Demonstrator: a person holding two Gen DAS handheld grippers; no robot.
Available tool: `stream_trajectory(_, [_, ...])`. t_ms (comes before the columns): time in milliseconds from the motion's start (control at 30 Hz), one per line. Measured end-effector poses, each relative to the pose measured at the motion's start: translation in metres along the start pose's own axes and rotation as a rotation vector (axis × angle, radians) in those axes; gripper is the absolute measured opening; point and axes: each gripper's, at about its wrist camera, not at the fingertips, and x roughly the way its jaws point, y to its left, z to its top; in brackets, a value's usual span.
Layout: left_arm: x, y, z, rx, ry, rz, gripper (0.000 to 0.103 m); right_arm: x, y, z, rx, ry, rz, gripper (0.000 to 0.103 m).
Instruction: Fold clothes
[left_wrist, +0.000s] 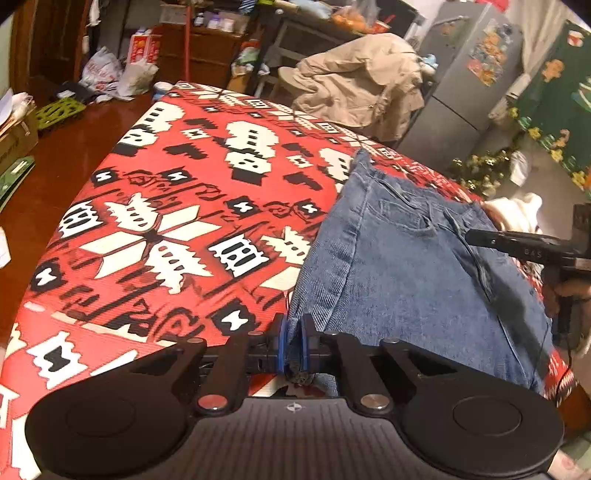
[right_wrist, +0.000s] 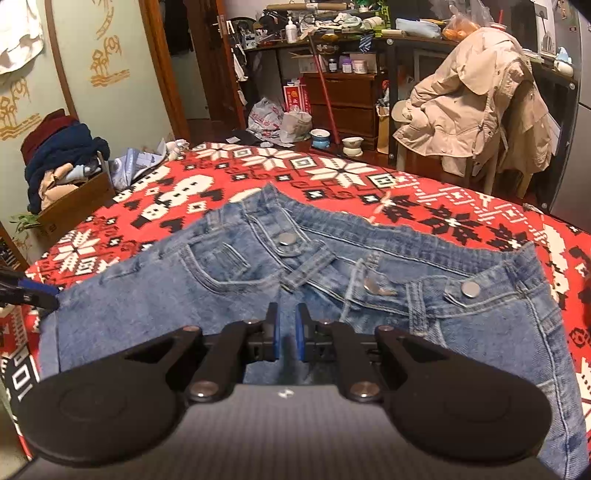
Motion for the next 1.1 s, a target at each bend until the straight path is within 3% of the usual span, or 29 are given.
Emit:
stream_trajectory(133, [-0.006,-0.023,0.000,0.095,-0.005,0.092,0.006,0.011,0.014,0.015,-0.028,-0.012,0.036,0.010])
stream_trajectory(233, [-0.012,-0.027,-0.003,0.093,-0.019,0.120,0.005,0.028,0.030,0.030,-0.084,-0.016,0.089,0.011])
stream_trajectory(433, [-0.010,-0.015,-0.010,0.010,-0.010,0.118,0.005,0.073,0.074,0.044,-0.200,0.018,0.190,0.011])
stream_trajectory(633, [-0.009,-0.013,-0.011,-0.042,-0.025,0.115,0.005,0.098,0.142,0.032,-0.351,0.050,0.342,0.009])
stream_trajectory(800, [-0.009,-0.010,-0.015,-0.104,-0.044,0.114,0.006,0.119,0.166,0.026,-0.430,0.050,0.329,0.007])
stream_trajectory(933, [-0.011,-0.009,-0.017,-0.162,-0.062,0.116,0.006,0.117,0.169,0.034,-0.416,0.054,0.307,0.007])
stream_trajectory(1100, [-0.012,0.000,-0.021,-0.258,-0.084,0.097,0.008,0.096,0.182,0.026,-0.471,0.083,0.415,0.007])
